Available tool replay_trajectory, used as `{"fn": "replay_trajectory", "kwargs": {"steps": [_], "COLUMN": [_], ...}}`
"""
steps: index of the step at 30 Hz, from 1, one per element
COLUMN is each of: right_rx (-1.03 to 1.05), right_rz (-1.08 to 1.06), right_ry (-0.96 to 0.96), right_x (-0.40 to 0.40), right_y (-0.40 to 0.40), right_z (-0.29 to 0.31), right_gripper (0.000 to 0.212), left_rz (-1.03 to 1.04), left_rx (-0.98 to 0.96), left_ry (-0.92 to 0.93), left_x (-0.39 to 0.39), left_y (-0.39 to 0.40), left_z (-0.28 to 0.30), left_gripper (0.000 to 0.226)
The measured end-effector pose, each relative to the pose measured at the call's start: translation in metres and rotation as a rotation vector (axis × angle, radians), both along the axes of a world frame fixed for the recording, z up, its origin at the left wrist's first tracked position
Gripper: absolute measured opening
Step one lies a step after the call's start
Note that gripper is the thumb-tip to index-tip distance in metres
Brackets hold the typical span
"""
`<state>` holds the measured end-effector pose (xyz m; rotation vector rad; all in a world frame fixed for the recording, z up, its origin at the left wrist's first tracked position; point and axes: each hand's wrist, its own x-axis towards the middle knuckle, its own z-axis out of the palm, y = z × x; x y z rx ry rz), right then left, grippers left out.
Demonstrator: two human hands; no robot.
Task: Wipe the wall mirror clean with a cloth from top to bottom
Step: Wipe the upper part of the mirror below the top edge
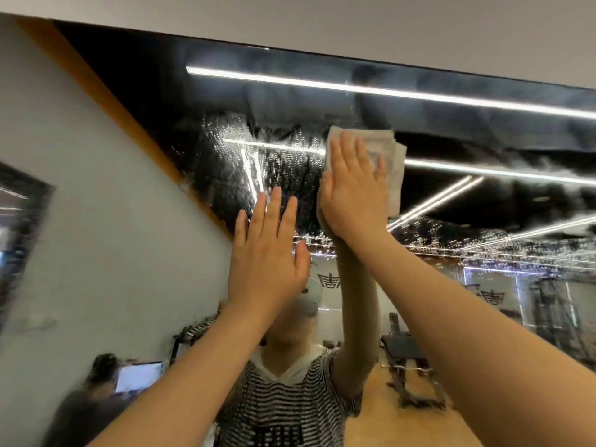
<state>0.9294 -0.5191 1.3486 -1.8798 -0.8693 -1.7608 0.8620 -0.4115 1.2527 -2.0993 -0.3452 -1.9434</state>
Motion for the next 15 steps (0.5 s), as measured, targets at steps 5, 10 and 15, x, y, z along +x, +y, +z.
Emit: {"fn": "replay_trajectory", "kwargs": {"steps": [5,10,15], "right_rx": [0.045,0.062,0.048], "right_rz": [0.037,0.089,0.099], "right_ry": [-0.005,-0.017,-0.005], "right_x": [0.0004,-0.0014,-0.0034], "right_y": [0.0013,0.0017,0.0011], "right_z": [-0.0029,-0.0043,-0.004], "right_gripper": [0.056,0.055,0.055], "left_rz": [-0.013,-0.023,-0.012], "left_rx": [0.01,0.004,0.006], "left_ry": [-0.015,-0.012,-0.03], "left_x": [0.0007,-0.0004,-0.0019], "left_y": [0.0004,0.0001,0.0002], "left_z": [-0.0002,-0.0004,0.0003], "left_gripper": [0.067,0.069,0.068]}}
